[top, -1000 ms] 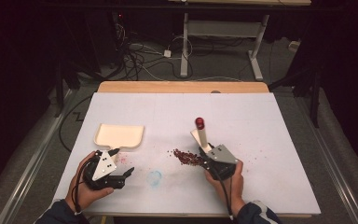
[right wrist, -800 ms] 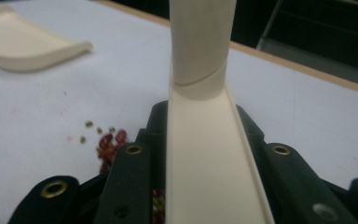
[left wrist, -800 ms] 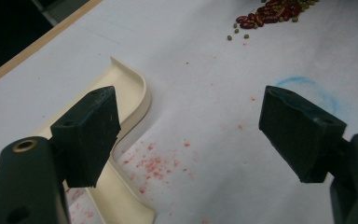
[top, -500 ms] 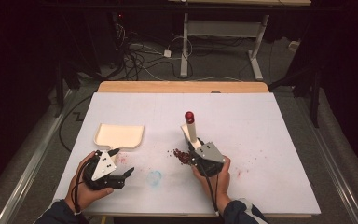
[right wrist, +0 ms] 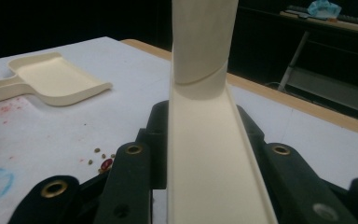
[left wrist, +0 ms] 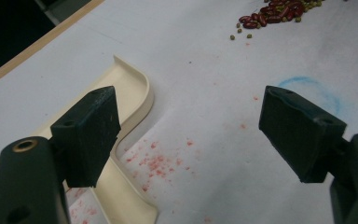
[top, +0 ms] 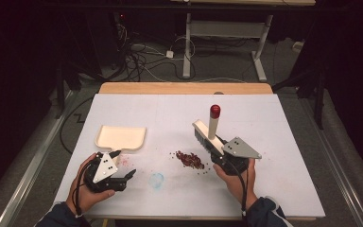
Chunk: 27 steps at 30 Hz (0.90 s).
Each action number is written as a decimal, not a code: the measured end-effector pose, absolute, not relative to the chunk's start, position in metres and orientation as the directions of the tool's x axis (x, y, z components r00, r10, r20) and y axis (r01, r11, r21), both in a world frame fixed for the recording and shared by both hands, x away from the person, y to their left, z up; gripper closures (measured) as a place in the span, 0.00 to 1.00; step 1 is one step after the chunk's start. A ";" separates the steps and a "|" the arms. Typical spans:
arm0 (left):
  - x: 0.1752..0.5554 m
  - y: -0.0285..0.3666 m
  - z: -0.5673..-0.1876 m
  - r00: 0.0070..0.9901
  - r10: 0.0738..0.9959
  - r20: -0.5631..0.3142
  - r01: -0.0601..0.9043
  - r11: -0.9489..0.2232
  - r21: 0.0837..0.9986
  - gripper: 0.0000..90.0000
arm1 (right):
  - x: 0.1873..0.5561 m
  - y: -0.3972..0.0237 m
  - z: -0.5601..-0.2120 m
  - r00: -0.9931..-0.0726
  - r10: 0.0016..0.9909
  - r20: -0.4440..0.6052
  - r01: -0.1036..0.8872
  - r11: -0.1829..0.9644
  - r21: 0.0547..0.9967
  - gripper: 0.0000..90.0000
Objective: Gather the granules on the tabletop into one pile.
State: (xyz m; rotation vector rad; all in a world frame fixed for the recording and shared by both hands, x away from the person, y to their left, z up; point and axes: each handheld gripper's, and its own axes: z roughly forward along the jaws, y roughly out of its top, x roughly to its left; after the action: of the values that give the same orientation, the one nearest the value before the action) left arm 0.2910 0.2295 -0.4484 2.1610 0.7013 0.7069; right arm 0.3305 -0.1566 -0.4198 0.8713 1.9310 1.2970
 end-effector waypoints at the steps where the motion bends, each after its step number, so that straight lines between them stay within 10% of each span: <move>1: 0.291 0.230 -0.448 0.698 0.666 0.262 0.255 -0.573 0.779 0.22 | 0.328 -0.158 -0.418 -0.580 0.801 -0.152 0.169 0.300 0.939 0.75; 27: 0.290 0.227 -0.449 0.701 0.659 0.272 0.254 -0.587 0.768 0.22 | 0.279 -0.207 -0.439 -0.620 0.778 -0.104 0.341 0.386 0.857 0.75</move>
State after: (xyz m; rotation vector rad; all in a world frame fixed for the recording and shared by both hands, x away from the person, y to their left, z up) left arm 0.2896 0.2274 -0.4488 2.1769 0.6929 0.7121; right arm 0.2789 -0.2066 -0.4386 0.9590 2.1504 1.1588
